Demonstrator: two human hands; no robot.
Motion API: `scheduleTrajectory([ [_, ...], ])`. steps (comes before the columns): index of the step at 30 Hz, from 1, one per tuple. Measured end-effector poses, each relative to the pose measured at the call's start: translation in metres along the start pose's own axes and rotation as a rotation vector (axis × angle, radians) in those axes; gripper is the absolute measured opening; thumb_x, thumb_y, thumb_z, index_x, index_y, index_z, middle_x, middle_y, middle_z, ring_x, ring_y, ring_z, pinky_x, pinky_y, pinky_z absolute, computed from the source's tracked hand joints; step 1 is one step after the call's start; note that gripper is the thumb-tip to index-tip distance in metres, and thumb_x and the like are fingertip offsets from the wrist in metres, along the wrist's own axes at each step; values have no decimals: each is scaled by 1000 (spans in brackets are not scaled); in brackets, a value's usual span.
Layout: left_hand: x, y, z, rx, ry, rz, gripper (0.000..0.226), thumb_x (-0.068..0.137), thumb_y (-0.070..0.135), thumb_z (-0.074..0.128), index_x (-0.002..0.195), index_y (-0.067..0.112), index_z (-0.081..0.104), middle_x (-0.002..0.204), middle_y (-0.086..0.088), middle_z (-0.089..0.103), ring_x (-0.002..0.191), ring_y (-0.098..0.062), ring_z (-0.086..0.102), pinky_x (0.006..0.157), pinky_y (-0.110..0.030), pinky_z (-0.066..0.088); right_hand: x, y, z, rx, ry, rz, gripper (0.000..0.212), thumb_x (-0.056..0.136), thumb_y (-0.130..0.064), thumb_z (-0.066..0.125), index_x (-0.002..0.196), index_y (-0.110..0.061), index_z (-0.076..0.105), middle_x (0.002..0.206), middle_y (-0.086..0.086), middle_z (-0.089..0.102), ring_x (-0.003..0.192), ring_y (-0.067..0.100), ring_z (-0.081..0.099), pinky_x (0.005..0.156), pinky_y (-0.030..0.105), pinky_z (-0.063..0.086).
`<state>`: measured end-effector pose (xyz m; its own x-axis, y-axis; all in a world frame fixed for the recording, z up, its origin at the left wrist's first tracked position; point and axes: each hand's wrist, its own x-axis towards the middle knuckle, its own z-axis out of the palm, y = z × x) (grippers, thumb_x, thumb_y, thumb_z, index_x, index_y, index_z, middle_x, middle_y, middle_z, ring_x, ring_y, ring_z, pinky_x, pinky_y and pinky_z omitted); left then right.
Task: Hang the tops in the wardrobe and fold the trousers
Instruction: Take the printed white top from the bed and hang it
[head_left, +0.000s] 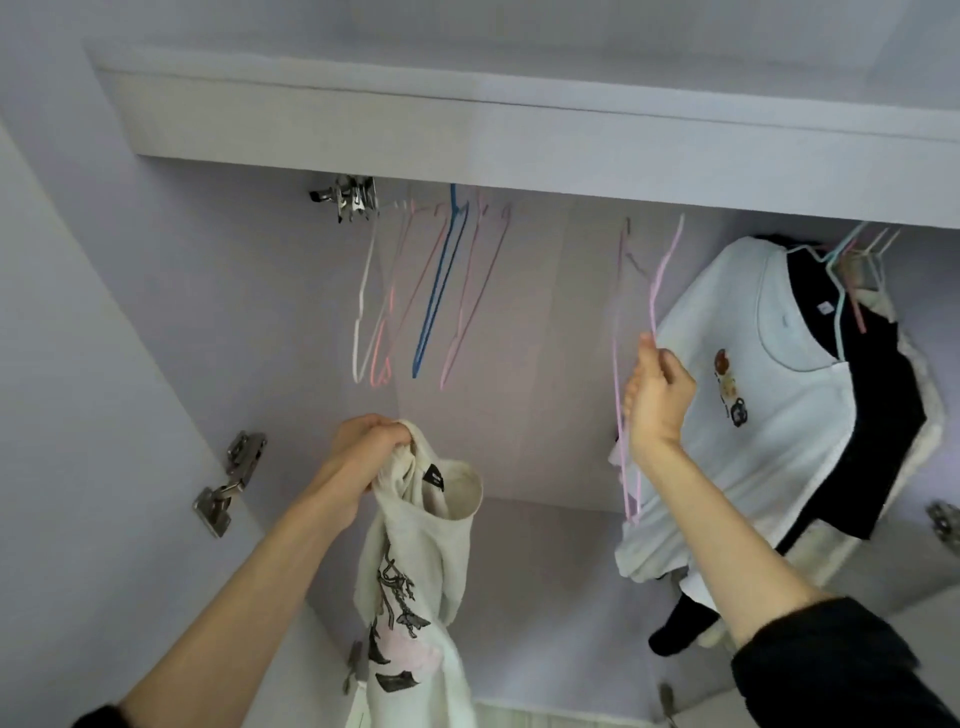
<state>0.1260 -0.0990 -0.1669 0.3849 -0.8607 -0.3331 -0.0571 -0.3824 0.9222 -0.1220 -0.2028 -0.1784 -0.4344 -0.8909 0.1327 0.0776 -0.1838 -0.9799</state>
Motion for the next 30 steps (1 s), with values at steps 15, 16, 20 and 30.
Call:
scheduleTrajectory([
  [15, -7, -41, 36, 153, 2, -56, 18, 80, 2, 57, 66, 10, 48, 62, -9, 47, 57, -20, 42, 54, -26, 31, -31, 49, -89, -343, 7, 331, 43, 95, -29, 47, 55, -15, 40, 51, -2, 40, 49, 13, 34, 51, 26, 29],
  [16, -6, -40, 37, 155, 6, -49, 18, 79, 2, 57, 66, 10, 48, 62, -9, 48, 58, -20, 42, 54, -26, 31, -31, 52, -89, -277, -12, 402, 35, 92, -20, 44, 58, -14, 44, 48, -4, 42, 46, 11, 34, 48, 23, 29],
  [20, -3, -31, 36, 179, 24, -12, 22, 80, 3, 57, 63, 11, 46, 60, -9, 46, 55, -20, 41, 53, -25, 30, -41, 55, -83, -20, -16, 567, 32, 90, -12, 35, 59, -14, 41, 31, -9, 35, 28, 2, 28, 47, 19, 22],
  [30, -18, -18, 43, 285, -71, 77, 22, 80, 2, 56, 62, 11, 47, 59, -4, 47, 57, -18, 42, 53, -26, 31, -49, 17, -61, 590, -97, 523, 39, 94, -10, 28, 57, -20, 23, 42, -6, 21, 37, 8, 17, 44, 21, 15],
])
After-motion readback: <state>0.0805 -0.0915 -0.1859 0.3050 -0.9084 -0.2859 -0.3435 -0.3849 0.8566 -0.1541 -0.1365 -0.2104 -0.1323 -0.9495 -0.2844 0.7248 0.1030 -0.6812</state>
